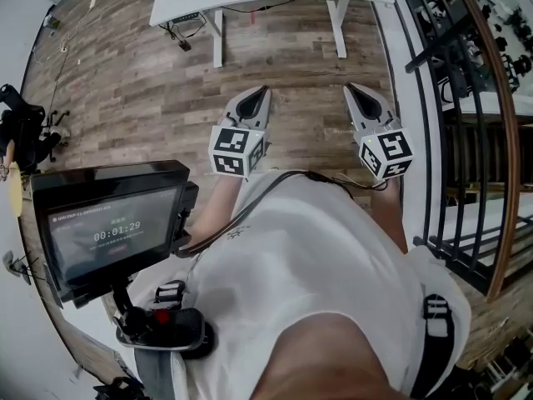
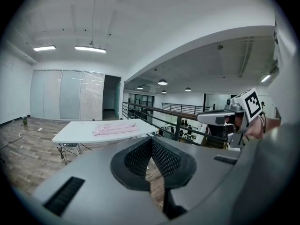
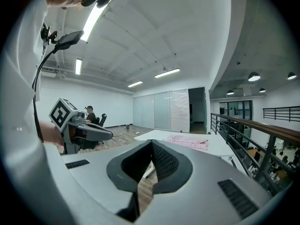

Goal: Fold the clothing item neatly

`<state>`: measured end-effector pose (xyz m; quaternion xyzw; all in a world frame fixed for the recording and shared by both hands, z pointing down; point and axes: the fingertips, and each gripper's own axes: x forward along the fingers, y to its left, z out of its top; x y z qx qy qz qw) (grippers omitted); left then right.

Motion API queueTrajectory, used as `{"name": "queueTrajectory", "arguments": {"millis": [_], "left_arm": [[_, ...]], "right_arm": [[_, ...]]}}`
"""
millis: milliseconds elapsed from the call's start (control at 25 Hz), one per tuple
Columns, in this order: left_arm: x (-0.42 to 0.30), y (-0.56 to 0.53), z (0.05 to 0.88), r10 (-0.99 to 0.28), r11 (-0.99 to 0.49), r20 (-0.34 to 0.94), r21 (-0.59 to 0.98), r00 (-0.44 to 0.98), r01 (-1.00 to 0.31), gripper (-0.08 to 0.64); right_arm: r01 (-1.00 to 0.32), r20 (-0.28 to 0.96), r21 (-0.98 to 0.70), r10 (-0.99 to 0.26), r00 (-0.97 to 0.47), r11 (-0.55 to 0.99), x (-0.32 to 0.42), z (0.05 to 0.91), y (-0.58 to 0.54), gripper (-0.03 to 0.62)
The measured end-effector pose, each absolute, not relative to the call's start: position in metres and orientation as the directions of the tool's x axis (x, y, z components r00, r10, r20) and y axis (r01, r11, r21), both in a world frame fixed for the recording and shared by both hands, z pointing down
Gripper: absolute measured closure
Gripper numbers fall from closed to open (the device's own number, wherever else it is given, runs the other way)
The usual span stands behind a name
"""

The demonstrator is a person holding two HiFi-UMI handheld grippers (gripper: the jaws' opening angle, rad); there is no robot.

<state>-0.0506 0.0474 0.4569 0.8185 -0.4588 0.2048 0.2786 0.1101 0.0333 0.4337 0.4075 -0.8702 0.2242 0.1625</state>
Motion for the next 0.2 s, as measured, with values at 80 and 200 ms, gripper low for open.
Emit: {"name": "queueTrajectory", "arguments": {"millis": [80, 200], "left_arm": [[-0.0481, 0.0465, 0.4555, -0.637, -0.426, 0.589, 0.268, 0.497, -0.864, 0.558], [-0.0457, 0.0452, 0.4524, -0.639, -0.429, 0.587, 0.265, 0.498, -0.863, 0.558]], "right_arm": [[-0.785, 0.467, -0.254, -0.639, -0.611, 0.565, 0.1131, 0.4320, 0.0330, 0.589], [-0.791, 0.465, -0.247, -0.647, -0.604, 0.560, 0.1173, 0.4276, 0.0318, 0.589]]}}
